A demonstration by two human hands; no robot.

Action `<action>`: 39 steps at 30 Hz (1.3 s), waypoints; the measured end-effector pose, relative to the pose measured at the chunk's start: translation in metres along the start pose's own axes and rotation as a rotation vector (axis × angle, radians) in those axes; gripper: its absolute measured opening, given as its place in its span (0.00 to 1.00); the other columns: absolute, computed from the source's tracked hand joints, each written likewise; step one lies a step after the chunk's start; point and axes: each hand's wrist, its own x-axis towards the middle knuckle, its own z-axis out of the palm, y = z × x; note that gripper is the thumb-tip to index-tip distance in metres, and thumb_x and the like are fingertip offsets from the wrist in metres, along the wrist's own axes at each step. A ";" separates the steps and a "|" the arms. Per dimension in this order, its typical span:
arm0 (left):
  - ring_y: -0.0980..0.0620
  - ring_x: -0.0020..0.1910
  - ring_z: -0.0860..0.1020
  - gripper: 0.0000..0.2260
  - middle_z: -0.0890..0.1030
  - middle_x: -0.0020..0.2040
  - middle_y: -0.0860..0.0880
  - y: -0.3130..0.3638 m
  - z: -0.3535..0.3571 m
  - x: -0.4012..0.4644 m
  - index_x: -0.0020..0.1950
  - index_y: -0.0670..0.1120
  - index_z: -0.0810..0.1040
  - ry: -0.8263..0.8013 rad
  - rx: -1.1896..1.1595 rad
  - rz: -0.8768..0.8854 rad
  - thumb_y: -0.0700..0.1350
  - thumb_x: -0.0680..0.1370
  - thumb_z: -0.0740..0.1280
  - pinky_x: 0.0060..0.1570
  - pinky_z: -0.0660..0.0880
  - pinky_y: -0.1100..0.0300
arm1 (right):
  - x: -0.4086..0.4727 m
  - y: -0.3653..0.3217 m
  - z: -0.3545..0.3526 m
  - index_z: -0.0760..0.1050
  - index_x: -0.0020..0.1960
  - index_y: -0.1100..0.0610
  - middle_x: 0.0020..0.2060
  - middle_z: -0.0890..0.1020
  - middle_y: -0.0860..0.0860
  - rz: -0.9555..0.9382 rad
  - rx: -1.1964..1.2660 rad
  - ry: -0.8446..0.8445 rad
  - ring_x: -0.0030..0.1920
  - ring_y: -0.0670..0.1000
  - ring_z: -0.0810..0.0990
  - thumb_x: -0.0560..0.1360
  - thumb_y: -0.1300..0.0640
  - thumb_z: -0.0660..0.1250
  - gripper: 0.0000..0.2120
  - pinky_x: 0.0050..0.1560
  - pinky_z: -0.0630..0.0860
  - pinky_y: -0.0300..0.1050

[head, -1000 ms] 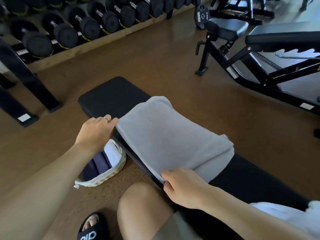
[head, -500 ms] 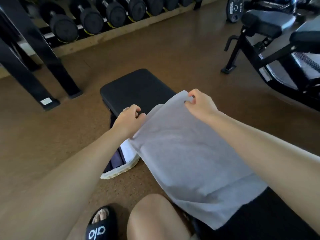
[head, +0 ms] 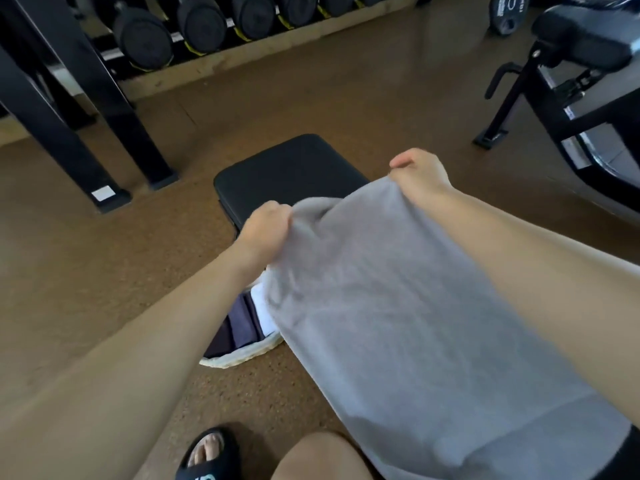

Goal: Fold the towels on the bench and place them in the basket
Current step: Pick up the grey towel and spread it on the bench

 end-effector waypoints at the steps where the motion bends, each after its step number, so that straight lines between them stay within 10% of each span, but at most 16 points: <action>1: 0.49 0.36 0.60 0.11 0.62 0.35 0.51 -0.003 -0.005 -0.002 0.33 0.51 0.64 0.027 -0.278 -0.108 0.42 0.75 0.60 0.35 0.56 0.52 | 0.000 -0.003 -0.001 0.80 0.59 0.53 0.53 0.80 0.47 0.014 0.086 0.010 0.56 0.50 0.79 0.77 0.61 0.64 0.13 0.55 0.76 0.45; 7: 0.52 0.30 0.55 0.12 0.59 0.31 0.51 -0.027 -0.035 -0.017 0.35 0.50 0.56 -0.141 -0.737 -0.316 0.39 0.70 0.59 0.28 0.55 0.58 | -0.005 -0.006 -0.005 0.78 0.65 0.52 0.58 0.78 0.51 0.159 -0.025 -0.314 0.61 0.54 0.76 0.80 0.63 0.64 0.15 0.63 0.77 0.52; 12: 0.54 0.31 0.66 0.11 0.72 0.32 0.49 -0.022 -0.029 -0.018 0.35 0.47 0.79 -0.308 -0.450 -0.147 0.44 0.78 0.68 0.31 0.63 0.62 | -0.004 -0.007 0.009 0.77 0.64 0.56 0.62 0.78 0.58 0.137 -0.110 -0.443 0.62 0.59 0.77 0.79 0.45 0.68 0.19 0.62 0.77 0.57; 17: 0.49 0.46 0.80 0.06 0.84 0.49 0.45 -0.016 -0.028 -0.014 0.52 0.46 0.82 -0.382 -0.390 -0.082 0.42 0.75 0.71 0.43 0.73 0.59 | 0.011 -0.016 0.020 0.81 0.64 0.55 0.59 0.80 0.53 0.001 -0.244 -0.398 0.63 0.57 0.77 0.78 0.57 0.70 0.15 0.59 0.76 0.51; 24: 0.50 0.37 0.66 0.16 0.67 0.36 0.46 -0.020 -0.045 0.010 0.39 0.36 0.70 -0.082 -0.074 0.132 0.46 0.76 0.71 0.35 0.61 0.57 | 0.048 -0.017 0.033 0.78 0.52 0.56 0.45 0.80 0.53 -0.131 -0.255 -0.007 0.45 0.57 0.78 0.81 0.56 0.60 0.08 0.34 0.70 0.44; 39: 0.57 0.37 0.72 0.09 0.75 0.40 0.53 -0.074 -0.051 0.066 0.49 0.45 0.74 0.386 0.166 0.177 0.49 0.84 0.61 0.34 0.66 0.61 | 0.098 -0.004 0.084 0.72 0.51 0.57 0.48 0.77 0.55 -0.157 -0.379 -0.008 0.46 0.59 0.75 0.84 0.52 0.55 0.11 0.45 0.69 0.48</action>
